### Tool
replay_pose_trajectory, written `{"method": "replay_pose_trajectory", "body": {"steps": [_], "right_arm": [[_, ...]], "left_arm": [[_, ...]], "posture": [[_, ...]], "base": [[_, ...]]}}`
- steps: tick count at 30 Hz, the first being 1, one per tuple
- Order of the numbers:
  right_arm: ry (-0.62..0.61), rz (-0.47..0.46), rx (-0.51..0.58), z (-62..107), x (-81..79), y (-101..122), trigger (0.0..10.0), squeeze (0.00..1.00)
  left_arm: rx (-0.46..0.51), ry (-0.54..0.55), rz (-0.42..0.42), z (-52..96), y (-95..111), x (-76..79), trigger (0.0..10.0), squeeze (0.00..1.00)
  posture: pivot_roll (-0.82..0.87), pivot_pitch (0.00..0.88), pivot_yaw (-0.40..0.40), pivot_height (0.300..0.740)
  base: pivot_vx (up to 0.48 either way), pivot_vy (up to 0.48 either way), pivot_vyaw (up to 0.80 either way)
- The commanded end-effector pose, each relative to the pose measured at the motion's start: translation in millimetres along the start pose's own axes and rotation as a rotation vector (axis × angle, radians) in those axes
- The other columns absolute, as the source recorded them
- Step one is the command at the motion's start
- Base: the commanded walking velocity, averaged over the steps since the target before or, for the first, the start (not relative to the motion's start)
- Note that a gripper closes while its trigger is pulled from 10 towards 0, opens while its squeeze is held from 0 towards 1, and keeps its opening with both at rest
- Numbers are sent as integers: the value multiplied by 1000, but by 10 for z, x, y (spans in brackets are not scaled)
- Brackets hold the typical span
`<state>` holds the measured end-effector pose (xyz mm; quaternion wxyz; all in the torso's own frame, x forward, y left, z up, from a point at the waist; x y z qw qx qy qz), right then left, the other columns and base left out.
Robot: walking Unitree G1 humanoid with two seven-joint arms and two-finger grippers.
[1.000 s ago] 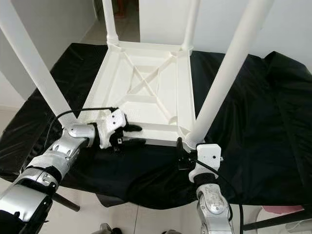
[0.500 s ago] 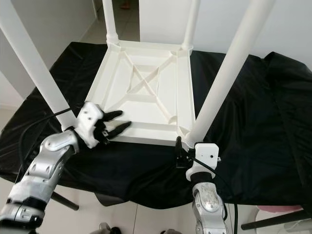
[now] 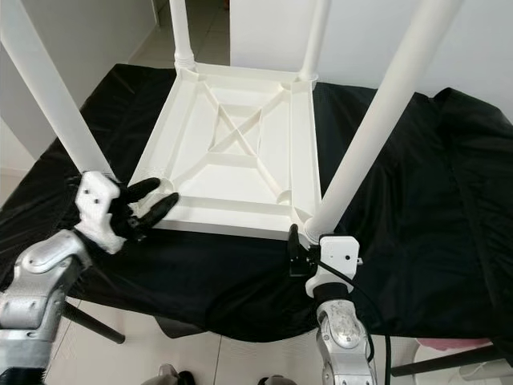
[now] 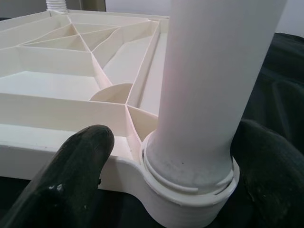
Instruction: Building children table
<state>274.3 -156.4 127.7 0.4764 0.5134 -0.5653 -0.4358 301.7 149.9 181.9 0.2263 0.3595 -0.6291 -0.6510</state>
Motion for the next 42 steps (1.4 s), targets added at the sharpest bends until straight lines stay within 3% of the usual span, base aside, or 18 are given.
{"method": "replay_pose_trajectory", "body": {"steps": [1, 3, 5, 8, 9, 12, 19, 20, 21, 23, 25, 28, 30, 32, 33, 34, 42], "right_arm": [[30, -5, 0, -15, -65, -22, 10000, 0], [41, -5, 7, -38, -92, -13, 10000, 0], [45, -5, 10, -42, -98, -10, 10000, 0], [66, 2, 19, -63, -131, 2, 10000, 0], [66, 2, 19, -63, -131, 2, 10000, 0], [79, 2, 26, -82, -149, 8, 10000, 0], [97, 4, 33, -98, -175, 12, 10000, 0], [106, -3, 30, -94, -190, 4, 10000, 0], [106, -3, 30, -94, -190, 4, 10000, 0], [114, -9, 27, -86, -206, -6, 10000, 0], [118, -14, 22, -82, -220, -18, 10000, 0], [118, -16, 20, -82, -224, -22, 10000, 0], [124, -24, 18, -84, -246, -25, 10000, 0], [124, -24, 18, -84, -246, -25, 10000, 0], [126, -27, 17, -87, -254, -25, 10000, 0], [118, -33, 11, -77, -240, -35, 10000, 0], [87, -37, 0, -36, -184, -42, 10000, 0]], "left_arm": [[-46, -10, 27, 116, -24, 26, 10000, 0], [-116, -27, 12, 299, -64, 20, 10000, 0], [-129, -20, 2, 343, -66, 6, 10000, 0], [-210, 39, -25, 618, -75, -192, 10000, 0], [-210, 39, -25, 618, -75, -192, 10000, 0], [-276, 95, -48, 832, -50, -350, 10000, 0], [-321, 165, -75, 1001, -21, -528, 10000, 0], [-329, 250, -108, 1117, 20, -755, 10000, 0], [-329, 250, -108, 1117, 20, -755, 10000, 0], [-309, 329, -142, 1179, 90, -973, 10000, 0], [-288, 371, -160, 1171, 131, -1103, 10000, 0], [-283, 385, -162, 1170, 145, -1145, 10000, 0], [-250, 439, -181, 1105, 190, -1347, 10000, 0], [-250, 439, -181, 1105, 190, -1347, 10000, 0], [-238, 459, -188, 1075, 209, -1425, 10000, 0], [-200, 486, -201, 956, 264, -1543, 10000, 0], [-135, 511, -205, 678, 306, -1697, 10000, 0]], "posture": [[4, 92, -15, 740], [35, 95, -26, 740], [35, 95, -26, 740], [45, 99, -33, 740], [45, 99, -33, 740], [58, 104, -40, 740], [66, 109, -45, 740], [71, 114, -48, 740], [71, 114, -48, 740], [76, 114, -52, 740], [77, 115, -54, 740], [77, 115, -54, 740], [72, 116, -52, 740], [72, 116, -52, 740], [69, 116, -51, 740], [56, 119, -45, 740], [22, 129, -35, 740]], "base": [[0, 0, 0], [0, 0, 0], [0, 0, 0], [0, 0, 0], [0, 0, 0], [0, 0, 0], [0, 0, 0], [0, 0, 0], [0, 0, 0], [0, 0, 0], [0, 0, 0], [0, 0, 0], [0, 0, 0], [0, 0, 0], [0, 0, 0], [0, 0, 0], [0, 0, 0]]}}
Point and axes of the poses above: a point about 5 cm out from each wrist's last joint towards the gripper, its own z axis pointing back from the gripper into the wrist, its own y axis along the axis of the wrist's last joint, x = y × z, the point moved 4 cm from there along -z, pointing out of the wrist towards the gripper, and after that the axes turned 3 degrees about z, right-handed, at the moved point
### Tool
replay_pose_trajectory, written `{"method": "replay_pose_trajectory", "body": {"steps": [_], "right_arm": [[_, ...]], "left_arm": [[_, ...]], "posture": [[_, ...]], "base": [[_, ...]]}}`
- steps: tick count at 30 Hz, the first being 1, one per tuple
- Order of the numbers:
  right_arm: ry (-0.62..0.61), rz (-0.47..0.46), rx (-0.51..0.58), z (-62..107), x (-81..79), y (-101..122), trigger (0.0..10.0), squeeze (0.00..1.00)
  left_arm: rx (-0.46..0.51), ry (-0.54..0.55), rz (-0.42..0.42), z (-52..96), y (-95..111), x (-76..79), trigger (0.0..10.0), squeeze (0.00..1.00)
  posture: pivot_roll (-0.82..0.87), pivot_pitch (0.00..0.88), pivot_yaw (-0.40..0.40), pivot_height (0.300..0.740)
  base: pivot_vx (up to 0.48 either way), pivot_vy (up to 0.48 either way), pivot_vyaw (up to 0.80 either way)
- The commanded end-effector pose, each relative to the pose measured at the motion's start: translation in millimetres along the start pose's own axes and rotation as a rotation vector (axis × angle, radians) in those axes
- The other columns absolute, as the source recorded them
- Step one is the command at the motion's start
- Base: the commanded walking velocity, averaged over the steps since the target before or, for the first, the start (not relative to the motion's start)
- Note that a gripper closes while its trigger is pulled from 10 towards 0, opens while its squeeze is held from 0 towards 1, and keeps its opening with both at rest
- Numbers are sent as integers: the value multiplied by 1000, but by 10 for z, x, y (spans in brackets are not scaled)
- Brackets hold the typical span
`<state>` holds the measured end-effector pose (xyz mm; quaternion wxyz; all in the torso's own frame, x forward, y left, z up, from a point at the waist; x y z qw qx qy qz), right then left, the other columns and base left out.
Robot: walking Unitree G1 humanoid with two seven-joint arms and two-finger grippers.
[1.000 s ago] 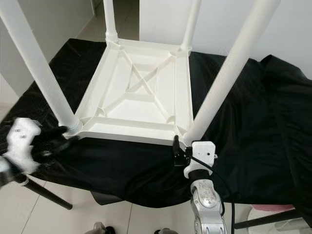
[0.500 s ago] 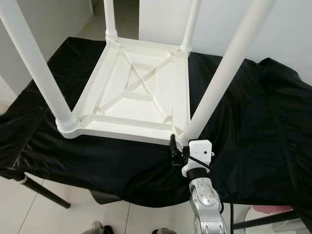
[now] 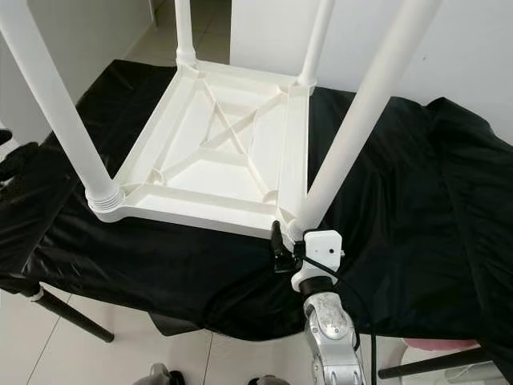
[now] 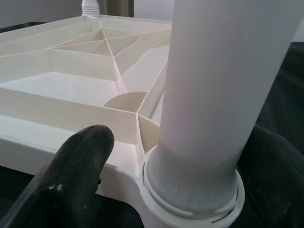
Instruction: Building children table
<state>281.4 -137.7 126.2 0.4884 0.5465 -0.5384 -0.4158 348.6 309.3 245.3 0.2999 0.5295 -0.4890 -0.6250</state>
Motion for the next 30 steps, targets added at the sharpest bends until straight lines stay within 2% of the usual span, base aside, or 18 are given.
{"method": "replay_pose_trajectory", "body": {"steps": [1, 6, 8, 9, 10, 13, 14, 15, 17, 18, 19, 20, 22, 26, 27, 29, 30], "right_arm": [[-8, 1, -18, 46, 18, -27, 10000, 0], [-40, 9, -19, 71, 80, -18, 10000, 0], [-59, 7, -18, 76, 113, -13, 10000, 0], [-83, 4, -16, 76, 150, -6, 10000, 0], [-83, 4, -16, 76, 150, -6, 10000, 0], [-133, -10, -18, 75, 208, -12, 10000, 0], [-144, -20, -17, 75, 218, -12, 10000, 0], [-144, -20, -17, 75, 218, -12, 10000, 0], [-156, -30, -14, 73, 229, -9, 10000, 0], [-156, -30, -14, 73, 229, -9, 10000, 0], [-175, -41, -10, 67, 251, -1, 10000, 0], [-180, -44, -10, 67, 256, 1, 10000, 0], [-196, -55, -10, 47, 278, 3, 10000, 0], [-235, -61, -4, -17, 358, 5, 10000, 0], [-235, -61, -4, -17, 358, 5, 10000, 0], [-262, -71, -6, -47, 412, 0, 10000, 0], [-262, -71, -6, -47, 412, 0, 10000, 0]], "left_arm": [[-14, 109, 14, -86, -92, -74, 10000, 0], [15, 112, 42, -218, -66, -82, 10000, 0], [31, 103, 50, -274, -42, -57, 10000, 0], [54, 92, 59, -355, -4, -6, 10000, 0], [54, 92, 59, -355, -4, -6, 10000, 0], [124, 68, 117, -611, 121, 196, 10000, 0], [141, 33, 136, -691, 150, 313, 10000, 0], [141, 33, 136, -691, 150, 313, 10000, 0], [166, -29, 174, -792, 195, 491, 10000, 0], [166, -29, 174, -792, 195, 491, 10000, 0], [201, -106, 224, -859, 255, 658, 10000, 0], [210, -124, 234, -873, 269, 692, 10000, 0], [187, -220, 223, -895, 236, 890, 10000, 0], [184, -371, 276, -889, 196, 1201, 10000, 0], [184, -371, 276, -889, 196, 1201, 10000, 0], [193, -433, 285, -870, 198, 1339, 10000, 0], [193, -433, 285, -870, 198, 1339, 10000, 0]], "posture": [[4, 133, -28, 740], [-9, 134, -23, 740], [-14, 134, -22, 740], [-17, 135, -22, 740], [-17, 135, -22, 740], [-14, 136, -22, 740], [-17, 135, -21, 740], [-17, 135, -21, 740], [-21, 134, -17, 740], [-21, 134, -17, 740], [-26, 133, -13, 740], [-26, 133, -13, 740], [-35, 130, -5, 740], [-43, 128, 1, 740], [-43, 128, 1, 740], [-44, 128, -1, 740], [-44, 128, -1, 740]], "base": [[0, 0, 0], [0, 0, 0], [0, 0, 0], [0, 0, 0], [0, 0, 0], [0, 0, 0], [0, 0, 0], [0, 0, 0], [0, 0, 0], [0, 0, 0], [0, 0, 0], [0, 0, 0], [0, 0, 0], [0, 0, 0], [0, 0, 0], [0, 0, 0], [0, 0, 0]]}}
Point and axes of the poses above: a point about 5 cm out from each wrist's last joint towards the gripper, its own z axis pointing back from the gripper into the wrist, its own y axis along the axis of the wrist's last joint, x = y × z, the point moved 4 cm from there along -z, pointing out of the wrist towards the gripper, and after that the axes turned 3 degrees about z, right-handed, at the moved point
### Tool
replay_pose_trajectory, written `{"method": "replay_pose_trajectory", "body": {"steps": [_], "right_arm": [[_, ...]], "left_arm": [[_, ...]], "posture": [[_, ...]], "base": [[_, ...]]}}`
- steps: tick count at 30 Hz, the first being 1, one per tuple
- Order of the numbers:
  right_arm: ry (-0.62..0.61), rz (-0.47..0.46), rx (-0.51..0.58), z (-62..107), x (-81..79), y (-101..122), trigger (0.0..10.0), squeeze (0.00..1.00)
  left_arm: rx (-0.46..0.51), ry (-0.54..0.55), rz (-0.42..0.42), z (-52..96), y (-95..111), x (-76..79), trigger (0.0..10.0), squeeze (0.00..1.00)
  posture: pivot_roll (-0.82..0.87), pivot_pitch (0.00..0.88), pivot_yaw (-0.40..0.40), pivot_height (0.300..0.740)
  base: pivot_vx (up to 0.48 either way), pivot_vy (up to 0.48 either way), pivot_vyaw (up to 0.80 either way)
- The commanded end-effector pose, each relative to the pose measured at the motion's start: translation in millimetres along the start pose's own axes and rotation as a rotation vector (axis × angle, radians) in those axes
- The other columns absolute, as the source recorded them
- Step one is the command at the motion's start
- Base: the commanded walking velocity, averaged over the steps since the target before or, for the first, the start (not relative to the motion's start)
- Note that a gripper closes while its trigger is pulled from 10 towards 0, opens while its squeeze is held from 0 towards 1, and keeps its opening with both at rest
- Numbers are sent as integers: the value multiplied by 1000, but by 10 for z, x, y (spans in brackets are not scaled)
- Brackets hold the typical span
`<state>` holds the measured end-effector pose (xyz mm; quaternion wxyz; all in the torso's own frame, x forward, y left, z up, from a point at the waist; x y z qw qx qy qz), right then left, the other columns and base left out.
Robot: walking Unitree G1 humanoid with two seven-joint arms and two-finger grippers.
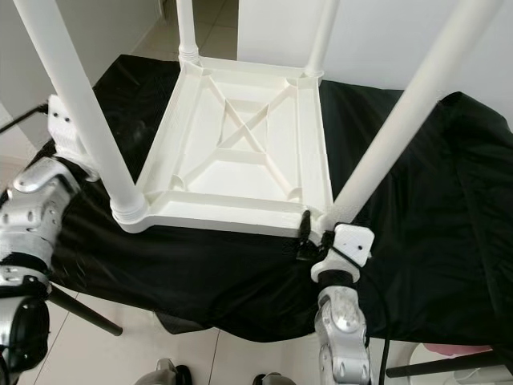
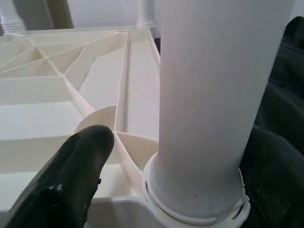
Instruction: Building children table
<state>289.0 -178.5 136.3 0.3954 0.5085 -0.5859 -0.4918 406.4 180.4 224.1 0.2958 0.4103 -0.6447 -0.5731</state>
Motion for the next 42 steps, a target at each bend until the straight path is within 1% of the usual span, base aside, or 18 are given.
{"method": "replay_pose_trajectory", "body": {"steps": [1, 2, 5, 6, 10, 12, 15, 17, 19, 22, 24, 26, 29, 31, 34, 36, 38, 42], "right_arm": [[-12, -17, -34, 0, 13, -69, 10000, 0], [-12, -17, -34, 0, 13, -69, 10000, 0], [-38, -29, -44, -72, 37, -98, 10000, 0], [-38, -29, -44, -72, 37, -98, 10000, 0], [-48, -14, -55, -205, 48, -130, 10000, 0], [-48, -14, -55, -205, 48, -130, 10000, 0], [-54, -12, -58, -356, 43, -149, 10000, 0], [-54, -12, -58, -356, 43, -149, 10000, 0], [-73, -10, -57, -440, 54, -157, 10000, 0], [-75, -7, -58, -483, 50, -161, 10000, 0], [-79, -4, -53, -598, 55, -148, 10000, 0], [-79, -4, -53, -598, 55, -148, 10000, 0], [-85, -3, -47, -733, 103, -133, 10000, 0], [-85, -3, -47, -733, 103, -133, 10000, 0], [-62, -13, -47, -997, 81, -97, 10000, 0], [-62, -13, -47, -997, 81, -97, 10000, 0], [-64, -19, -42, -1139, 46, -41, 10000, 0], [-65, -26, -35, -1192, 28, -10, 10000, 0]], "left_arm": [[-16, -266, 24, -7, -46, 338, 10000, 0], [-16, -266, 24, -7, -46, 338, 10000, 0], [7, -376, 90, -2, -39, 660, 10000, 0], [7, -376, 90, -2, -39, 660, 10000, 0], [18, -443, 127, 45, -27, 889, 10000, 0], [18, -443, 127, 45, -27, 889, 10000, 0], [21, -495, 156, 116, -19, 1110, 10000, 0], [21, -495, 156, 116, -19, 1110, 10000, 0], [26, -506, 182, 143, -10, 1227, 10000, 0], [32, -512, 194, 154, 1, 1279, 10000, 0], [59, -510, 228, 153, 50, 1404, 10000, 0], [59, -510, 228, 153, 50, 1404, 10000, 0], [82, -526, 260, 183, 130, 1575, 10000, 0], [82, -526, 260, 183, 130, 1575, 10000, 0], [98, -519, 274, 181, 220, 1733, 10000, 0], [98, -519, 274, 181, 220, 1733, 10000, 0], [100, -518, 273, 150, 245, 1799, 10000, 0], [97, -516, 273, 144, 256, 1825, 10000, 0]], "posture": [[-44, 128, -1, 740], [-44, 128, -1, 740], [-39, 129, -3, 740], [-39, 129, -3, 740], [-40, 129, 2, 740], [-40, 129, 2, 740], [-32, 123, 0, 740], [-32, 123, 0, 740], [-25, 122, -1, 740], [-24, 119, -1, 740], [-16, 115, -15, 740], [-16, 115, -15, 740], [-10, 112, -19, 740], [-10, 112, -19, 740], [-2, 112, -18, 740], [-2, 112, -18, 740], [1, 112, -19, 740], [10, 112, -17, 740]], "base": [[0, 0, 0], [0, 0, 0], [0, 0, 0], [0, 0, 0], [0, 0, 0], [0, 0, 0], [0, 0, 0], [0, 0, 0], [0, 0, 0], [0, 0, 0], [0, 0, 0], [0, 0, 0], [0, 0, 0], [0, 0, 0], [0, 0, 0], [0, 0, 0], [0, 0, 0], [0, 0, 0]]}}
Point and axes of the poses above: a point about 5 cm out from each wrist's last joint towards the gripper, its own z axis pointing back from the gripper into the wrist, its own y axis along the axis of the wrist's last joint, x = y × z, the point moved 4 cm from there along -z, pointing out of the wrist towards the gripper, and after that the axes turned 3 degrees about z, right-handed, at the moved point
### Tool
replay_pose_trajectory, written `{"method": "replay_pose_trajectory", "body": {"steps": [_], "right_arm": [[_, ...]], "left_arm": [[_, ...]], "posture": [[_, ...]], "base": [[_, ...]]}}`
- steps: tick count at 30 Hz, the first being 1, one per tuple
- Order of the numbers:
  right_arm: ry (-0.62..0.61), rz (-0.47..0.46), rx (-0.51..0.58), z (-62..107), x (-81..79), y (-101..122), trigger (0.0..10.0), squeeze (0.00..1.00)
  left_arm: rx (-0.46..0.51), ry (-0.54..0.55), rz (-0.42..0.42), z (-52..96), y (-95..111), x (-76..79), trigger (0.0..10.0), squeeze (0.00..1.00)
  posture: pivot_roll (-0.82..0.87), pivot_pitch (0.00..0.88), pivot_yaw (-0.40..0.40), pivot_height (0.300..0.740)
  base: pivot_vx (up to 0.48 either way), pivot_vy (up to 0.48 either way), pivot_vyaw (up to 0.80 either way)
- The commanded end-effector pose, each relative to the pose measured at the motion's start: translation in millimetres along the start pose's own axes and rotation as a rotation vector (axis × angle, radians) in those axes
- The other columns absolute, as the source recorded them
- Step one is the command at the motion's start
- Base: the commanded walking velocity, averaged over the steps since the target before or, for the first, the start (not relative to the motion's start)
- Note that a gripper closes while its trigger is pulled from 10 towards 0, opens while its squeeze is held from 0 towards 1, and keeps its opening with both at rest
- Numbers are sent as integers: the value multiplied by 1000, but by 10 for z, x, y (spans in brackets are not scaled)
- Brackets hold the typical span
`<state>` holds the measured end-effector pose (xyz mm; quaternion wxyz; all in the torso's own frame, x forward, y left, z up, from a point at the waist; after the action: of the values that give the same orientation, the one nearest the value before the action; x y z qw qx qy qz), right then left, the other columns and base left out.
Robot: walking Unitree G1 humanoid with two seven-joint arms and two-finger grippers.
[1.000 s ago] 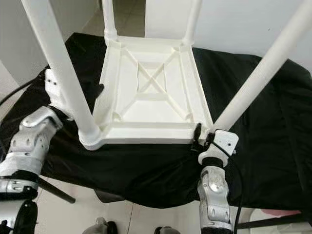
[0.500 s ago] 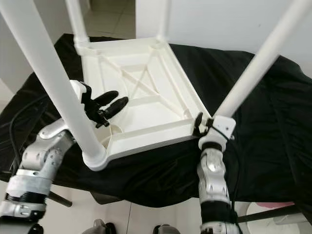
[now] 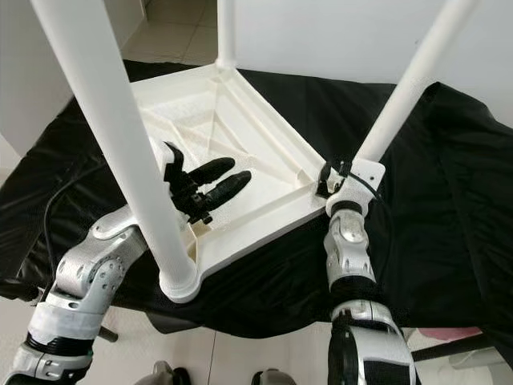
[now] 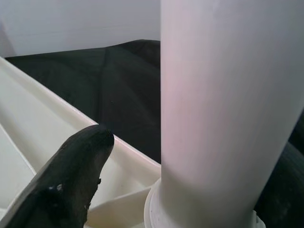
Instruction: Building children table
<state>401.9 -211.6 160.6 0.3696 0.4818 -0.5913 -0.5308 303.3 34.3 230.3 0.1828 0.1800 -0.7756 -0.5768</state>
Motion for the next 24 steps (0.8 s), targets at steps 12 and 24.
{"method": "replay_pose_trajectory", "body": {"steps": [12, 24], "right_arm": [[-8, -8, 33, 27, -62, -30, 10000, 0], [-92, 81, 127, 373, 247, -74, 10000, 0]], "left_arm": [[-47, 98, -53, 12, -33, -60, 10000, 0], [-124, 285, -186, 450, 87, -676, 10000, 0]], "posture": [[48, 124, -35, 740], [13, 120, -16, 740]], "base": [[0, 0, 0], [0, 0, 0]]}}
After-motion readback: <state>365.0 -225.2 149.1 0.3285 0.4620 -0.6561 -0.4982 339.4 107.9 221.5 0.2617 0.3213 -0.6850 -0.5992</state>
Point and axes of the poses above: a point about 5 cm out from each wrist's last joint towards the gripper, its own z axis pointing back from the gripper into the wrist, its own y axis along the axis of the wrist's last joint, x = y × z, the point moved 4 cm from there along -z, pointing out of the wrist towards the gripper, and after that the axes turned 3 degrees about z, right-handed, at the moved point
